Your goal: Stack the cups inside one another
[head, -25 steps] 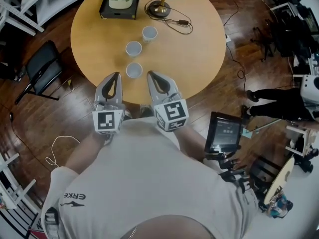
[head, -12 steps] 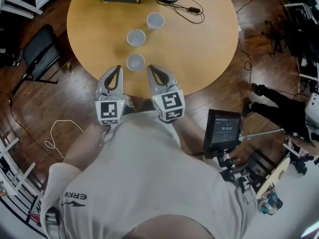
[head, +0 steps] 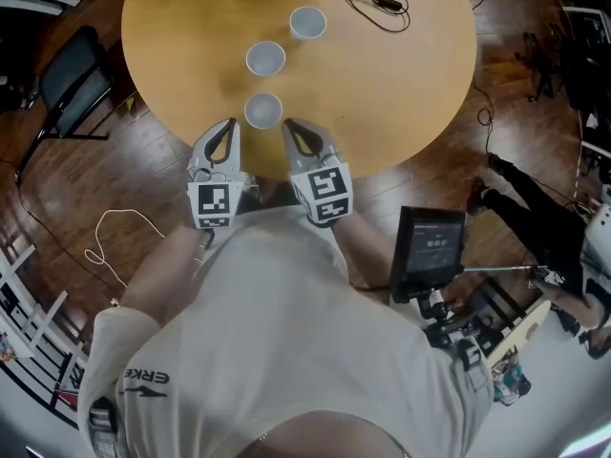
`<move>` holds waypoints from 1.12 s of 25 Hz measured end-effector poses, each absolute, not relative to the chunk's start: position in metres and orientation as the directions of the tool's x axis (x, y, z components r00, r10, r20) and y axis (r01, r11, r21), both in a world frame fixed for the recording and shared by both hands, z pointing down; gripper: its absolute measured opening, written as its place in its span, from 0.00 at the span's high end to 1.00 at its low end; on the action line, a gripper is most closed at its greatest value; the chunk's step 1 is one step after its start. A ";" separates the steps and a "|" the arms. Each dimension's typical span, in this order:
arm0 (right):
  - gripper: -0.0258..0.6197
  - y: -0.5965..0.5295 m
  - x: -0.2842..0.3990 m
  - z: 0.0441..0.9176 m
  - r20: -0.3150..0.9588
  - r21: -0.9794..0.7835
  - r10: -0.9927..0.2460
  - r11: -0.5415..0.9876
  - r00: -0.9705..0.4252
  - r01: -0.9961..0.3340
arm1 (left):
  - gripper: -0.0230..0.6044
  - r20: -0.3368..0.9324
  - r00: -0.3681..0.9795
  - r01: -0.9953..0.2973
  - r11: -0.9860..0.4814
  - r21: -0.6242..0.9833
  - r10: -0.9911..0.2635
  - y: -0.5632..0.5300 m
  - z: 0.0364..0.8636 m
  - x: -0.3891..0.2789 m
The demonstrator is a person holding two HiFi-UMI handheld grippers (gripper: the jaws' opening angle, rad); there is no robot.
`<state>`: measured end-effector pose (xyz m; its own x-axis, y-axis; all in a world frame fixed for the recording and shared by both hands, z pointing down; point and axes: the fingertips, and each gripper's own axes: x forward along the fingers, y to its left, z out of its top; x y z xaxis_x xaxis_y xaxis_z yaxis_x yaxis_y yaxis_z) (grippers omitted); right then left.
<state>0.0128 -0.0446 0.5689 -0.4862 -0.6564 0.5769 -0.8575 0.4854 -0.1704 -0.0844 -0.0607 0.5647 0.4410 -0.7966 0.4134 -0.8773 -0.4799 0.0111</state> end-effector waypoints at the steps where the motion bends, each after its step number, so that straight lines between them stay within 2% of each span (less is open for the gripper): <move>1: 0.94 -0.044 0.012 0.571 0.579 -0.172 -0.651 0.491 -0.491 -0.854 | 0.96 0.420 0.443 -0.875 -0.484 0.009 -0.792 -0.060 0.568 -0.084; 5: 0.83 -0.044 0.008 0.578 0.582 -0.194 -0.623 0.517 -0.522 -0.834 | 0.96 0.441 0.454 -0.862 -0.507 -0.003 -0.775 -0.057 0.581 -0.081; 12: 0.51 -0.040 -0.007 0.599 0.622 -0.196 -0.526 0.612 -0.579 -0.766 | 0.96 0.493 0.455 -0.851 -0.525 -0.006 -0.742 -0.054 0.605 -0.082; 16: 0.40 -0.041 -0.016 0.618 0.652 -0.174 -0.492 0.644 -0.577 -0.745 | 0.96 0.502 0.455 -0.848 -0.531 -0.009 -0.736 -0.055 0.613 -0.082; 25: 0.37 -0.055 -0.029 0.620 0.655 -0.057 -0.535 0.670 -0.534 -0.740 | 0.96 0.507 0.440 -0.854 -0.520 -0.019 -0.741 -0.048 0.607 -0.087; 26: 0.38 -0.057 -0.030 0.620 0.654 -0.048 -0.541 0.668 -0.529 -0.742 | 0.96 0.508 0.439 -0.855 -0.519 -0.019 -0.741 -0.049 0.607 -0.088; 28: 0.46 -0.062 -0.031 0.625 0.652 -0.038 -0.551 0.662 -0.520 -0.749 | 0.96 0.512 0.435 -0.856 -0.517 -0.019 -0.740 -0.050 0.611 -0.090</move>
